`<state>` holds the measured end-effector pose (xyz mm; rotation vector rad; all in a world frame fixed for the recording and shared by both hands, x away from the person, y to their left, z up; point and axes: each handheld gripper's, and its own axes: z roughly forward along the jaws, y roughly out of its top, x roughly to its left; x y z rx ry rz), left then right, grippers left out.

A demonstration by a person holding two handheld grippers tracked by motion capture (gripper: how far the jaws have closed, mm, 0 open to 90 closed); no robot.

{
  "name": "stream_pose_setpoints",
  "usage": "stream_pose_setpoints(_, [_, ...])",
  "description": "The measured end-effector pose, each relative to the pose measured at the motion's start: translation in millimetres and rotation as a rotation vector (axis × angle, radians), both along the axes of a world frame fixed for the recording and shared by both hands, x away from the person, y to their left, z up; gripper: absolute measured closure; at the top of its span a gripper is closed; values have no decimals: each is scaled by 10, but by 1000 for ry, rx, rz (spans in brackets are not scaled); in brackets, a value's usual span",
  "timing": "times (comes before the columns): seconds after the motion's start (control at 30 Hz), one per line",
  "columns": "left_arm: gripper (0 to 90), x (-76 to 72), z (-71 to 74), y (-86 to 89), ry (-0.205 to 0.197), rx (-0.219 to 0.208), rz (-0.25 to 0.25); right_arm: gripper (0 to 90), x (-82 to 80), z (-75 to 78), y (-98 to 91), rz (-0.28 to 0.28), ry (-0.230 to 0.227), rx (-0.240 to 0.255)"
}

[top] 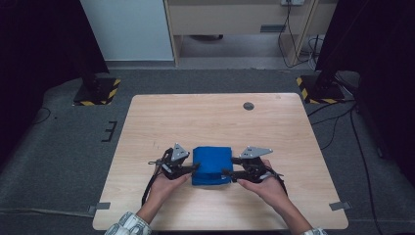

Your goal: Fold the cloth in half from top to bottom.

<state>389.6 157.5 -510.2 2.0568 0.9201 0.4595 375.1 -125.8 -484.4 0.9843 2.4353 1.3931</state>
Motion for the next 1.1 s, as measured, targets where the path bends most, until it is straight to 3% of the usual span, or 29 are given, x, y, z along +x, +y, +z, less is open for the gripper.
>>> stream_pose_setpoints(0.27, [337, -94, -53, 6, 7, 43, -4, 320, 88, -107, 77, -31, -20, -44])
stream_pose_setpoints(0.47, [283, -130, -84, 46, 22, 53, 10, 271, 106, -251, 165, -12, -16, -110])
stream_pose_setpoints(0.63, [200, -118, -55, 76, 18, 20, 24, 214, 93, -291, 206, 2, -29, -135])
stream_pose_setpoints(0.87, [109, -100, -44, 86, 31, -7, 29, 131, 123, -288, 192, -24, -39, -147])
stream_pose_setpoints(1.1, [92, -100, 37, 125, 12, -43, 27, 109, 134, -229, 207, -42, -57, -135])
